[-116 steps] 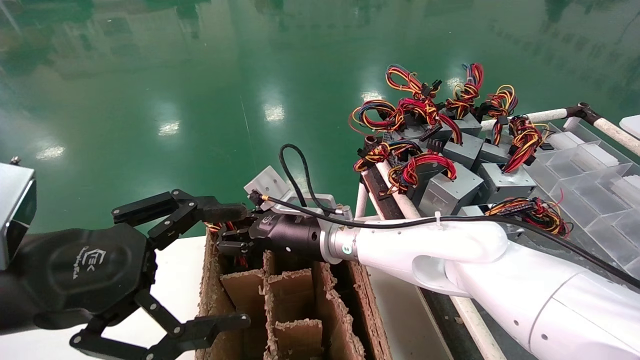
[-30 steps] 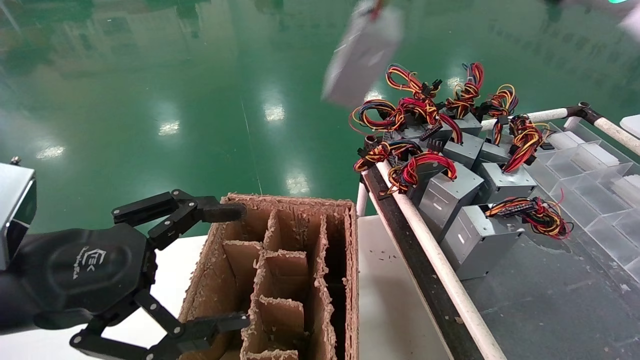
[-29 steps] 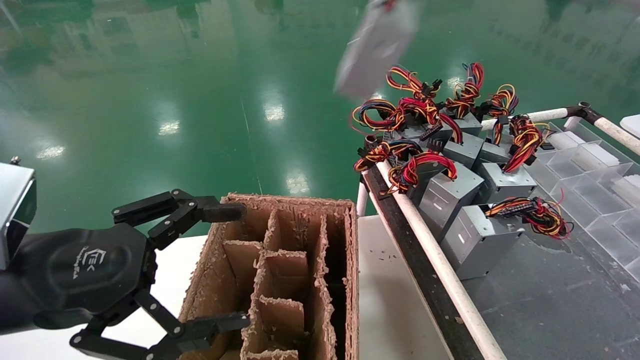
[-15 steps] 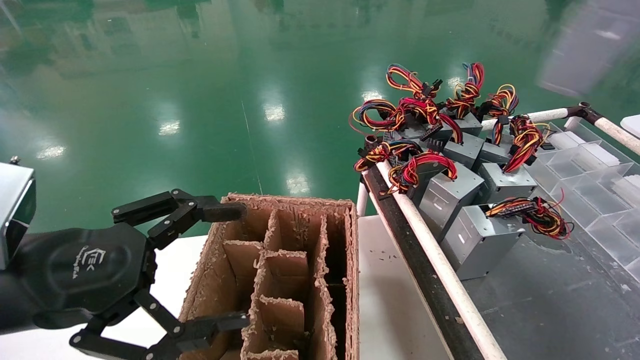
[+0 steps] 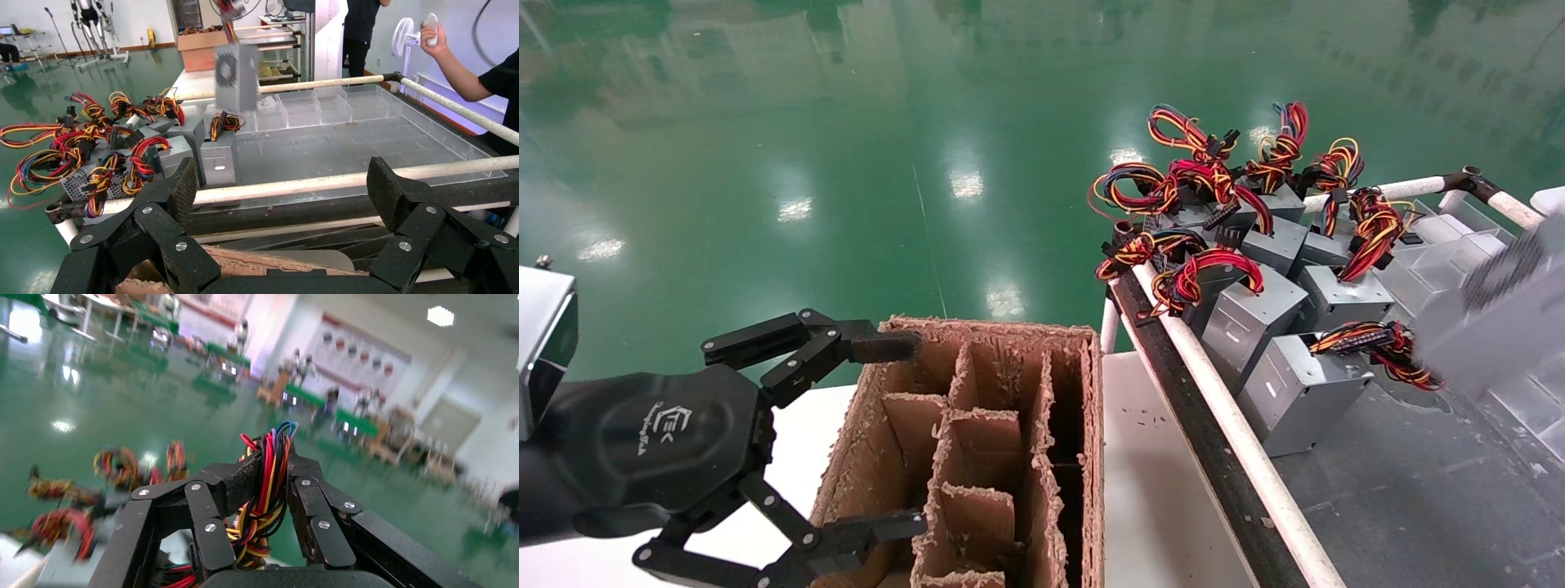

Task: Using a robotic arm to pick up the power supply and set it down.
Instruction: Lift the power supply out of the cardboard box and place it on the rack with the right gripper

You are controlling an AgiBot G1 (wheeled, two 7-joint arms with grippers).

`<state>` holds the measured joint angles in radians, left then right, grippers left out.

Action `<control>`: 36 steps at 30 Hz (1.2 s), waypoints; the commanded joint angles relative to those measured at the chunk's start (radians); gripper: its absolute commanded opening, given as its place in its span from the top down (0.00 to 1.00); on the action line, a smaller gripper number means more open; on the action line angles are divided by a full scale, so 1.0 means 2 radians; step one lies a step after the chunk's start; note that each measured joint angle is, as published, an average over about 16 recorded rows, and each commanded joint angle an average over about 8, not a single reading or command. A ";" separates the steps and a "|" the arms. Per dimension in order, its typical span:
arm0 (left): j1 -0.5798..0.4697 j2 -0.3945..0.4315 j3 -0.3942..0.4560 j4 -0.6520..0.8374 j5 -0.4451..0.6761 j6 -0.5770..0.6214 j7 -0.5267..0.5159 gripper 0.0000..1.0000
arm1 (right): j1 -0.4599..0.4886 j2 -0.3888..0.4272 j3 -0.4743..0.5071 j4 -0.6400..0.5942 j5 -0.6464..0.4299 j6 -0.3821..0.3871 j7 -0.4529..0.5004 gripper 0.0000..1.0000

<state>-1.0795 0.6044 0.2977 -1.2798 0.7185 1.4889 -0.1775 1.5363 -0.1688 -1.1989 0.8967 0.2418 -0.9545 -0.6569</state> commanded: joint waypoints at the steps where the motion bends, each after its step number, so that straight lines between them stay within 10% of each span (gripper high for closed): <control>1: 0.000 0.000 0.000 0.000 0.000 0.000 0.000 0.00 | -0.029 0.020 -0.009 0.017 0.026 0.008 -0.003 1.00; 21: 0.000 0.000 0.001 0.000 0.000 0.000 0.000 0.00 | -0.160 -0.028 -0.030 0.024 0.301 0.055 -0.211 1.00; 36: 0.000 0.000 0.001 0.000 -0.001 0.000 0.000 0.00 | -0.073 -0.121 -0.065 -0.034 0.189 0.105 -0.143 1.00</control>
<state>-1.0799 0.6036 0.2996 -1.2798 0.7172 1.4881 -0.1765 1.3853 -0.4093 -1.3313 0.8202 0.6266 -0.7597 -0.9401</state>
